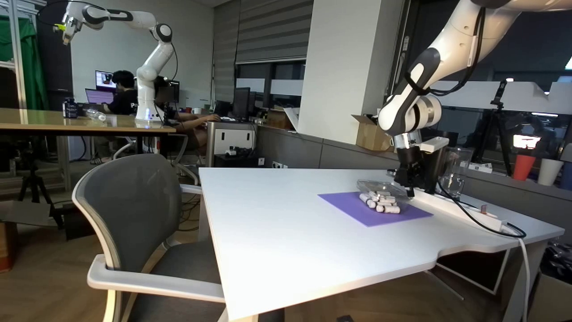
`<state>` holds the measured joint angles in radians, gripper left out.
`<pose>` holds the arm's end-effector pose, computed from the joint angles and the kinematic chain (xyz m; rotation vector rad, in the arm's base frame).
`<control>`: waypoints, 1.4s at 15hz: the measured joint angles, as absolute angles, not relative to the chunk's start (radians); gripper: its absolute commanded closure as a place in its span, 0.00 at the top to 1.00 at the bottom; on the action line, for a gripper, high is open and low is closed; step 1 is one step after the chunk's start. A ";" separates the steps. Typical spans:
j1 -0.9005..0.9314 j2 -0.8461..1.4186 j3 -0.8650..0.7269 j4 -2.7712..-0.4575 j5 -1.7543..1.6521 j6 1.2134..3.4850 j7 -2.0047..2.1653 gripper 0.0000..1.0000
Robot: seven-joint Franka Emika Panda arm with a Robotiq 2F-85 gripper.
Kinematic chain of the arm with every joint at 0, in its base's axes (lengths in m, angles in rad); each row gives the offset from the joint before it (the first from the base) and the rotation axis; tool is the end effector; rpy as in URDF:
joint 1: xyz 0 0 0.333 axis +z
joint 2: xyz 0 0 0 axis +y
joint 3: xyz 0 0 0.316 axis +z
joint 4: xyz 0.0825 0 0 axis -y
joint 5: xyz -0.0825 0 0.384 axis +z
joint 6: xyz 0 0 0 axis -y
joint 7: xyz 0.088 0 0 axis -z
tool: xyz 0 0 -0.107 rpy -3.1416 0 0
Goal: Close the clear container
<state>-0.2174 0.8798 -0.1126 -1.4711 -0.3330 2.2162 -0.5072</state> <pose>0.6649 -0.2260 0.1466 2.7937 0.6136 -0.3758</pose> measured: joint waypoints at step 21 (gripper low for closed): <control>-0.230 0.886 -0.115 -1.518 -0.373 2.298 -0.526 1.00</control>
